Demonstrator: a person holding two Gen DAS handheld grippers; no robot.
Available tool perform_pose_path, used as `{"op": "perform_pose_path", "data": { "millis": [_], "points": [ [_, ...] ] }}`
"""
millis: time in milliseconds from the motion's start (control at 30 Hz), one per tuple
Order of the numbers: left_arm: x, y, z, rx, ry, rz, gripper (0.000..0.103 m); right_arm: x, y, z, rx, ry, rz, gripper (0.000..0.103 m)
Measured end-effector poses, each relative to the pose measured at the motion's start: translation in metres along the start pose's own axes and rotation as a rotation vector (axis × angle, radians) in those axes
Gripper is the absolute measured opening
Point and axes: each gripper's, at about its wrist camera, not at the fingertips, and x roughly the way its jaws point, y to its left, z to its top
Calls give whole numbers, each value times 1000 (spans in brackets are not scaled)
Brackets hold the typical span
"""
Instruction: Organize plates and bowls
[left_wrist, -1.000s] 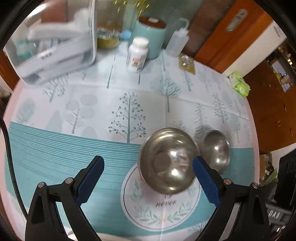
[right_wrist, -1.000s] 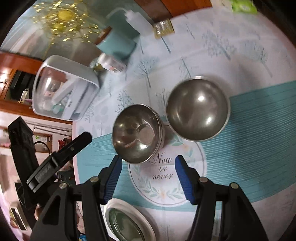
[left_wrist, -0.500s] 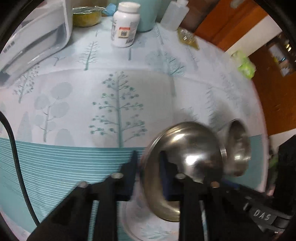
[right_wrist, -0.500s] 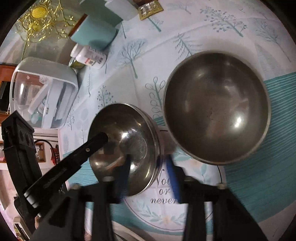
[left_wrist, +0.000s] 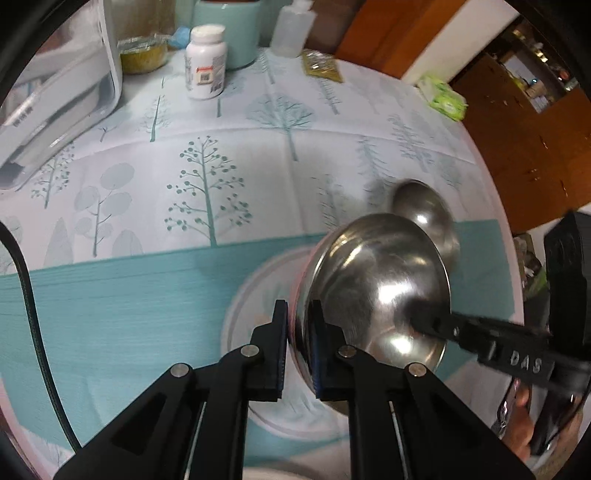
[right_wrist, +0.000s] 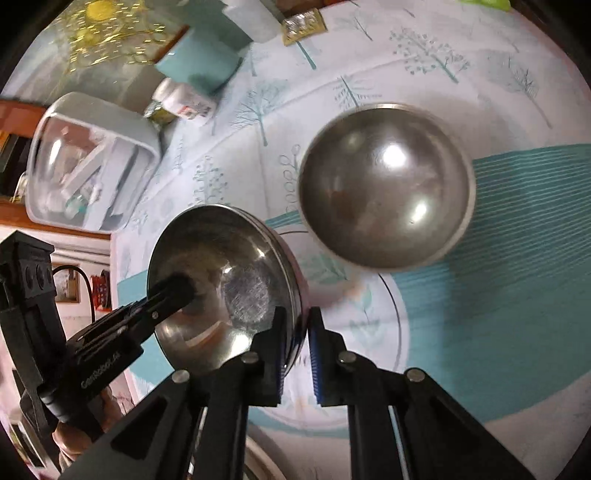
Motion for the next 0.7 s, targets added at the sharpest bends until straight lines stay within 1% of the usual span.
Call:
{"op": "perform_pose_path", "data": {
  "millis": [100, 200, 300, 367, 433, 500, 567, 700],
  "points": [
    [-30, -21, -24, 18, -36, 11, 11, -28, 2, -15, -54, -18, 13, 10],
    [-59, -43, -53, 7, -73, -1, 13, -56, 4, -34, -122, -28, 7, 10],
    [-82, -67, -85, 2, -96, -6, 13, -86, 2, -61, -221, -29, -23, 10],
    [-91, -86, -107, -2, -96, -18, 13, -102, -3, -77, -266, -36, -42, 10],
    [-93, -100, -128, 0, -89, -31, 13, -119, -9, -97, -319, -42, -70, 10],
    [-92, -116, -152, 4, -73, -45, 13, -128, -20, -116, -341, -38, -85, 10],
    [-85, -129, -176, 6, -51, -54, 13, -132, -31, -130, -340, -21, -90, 10],
    [-64, -142, -210, -7, 3, -65, 13, -127, -61, -163, -321, 34, -101, 10]
  ]
}}
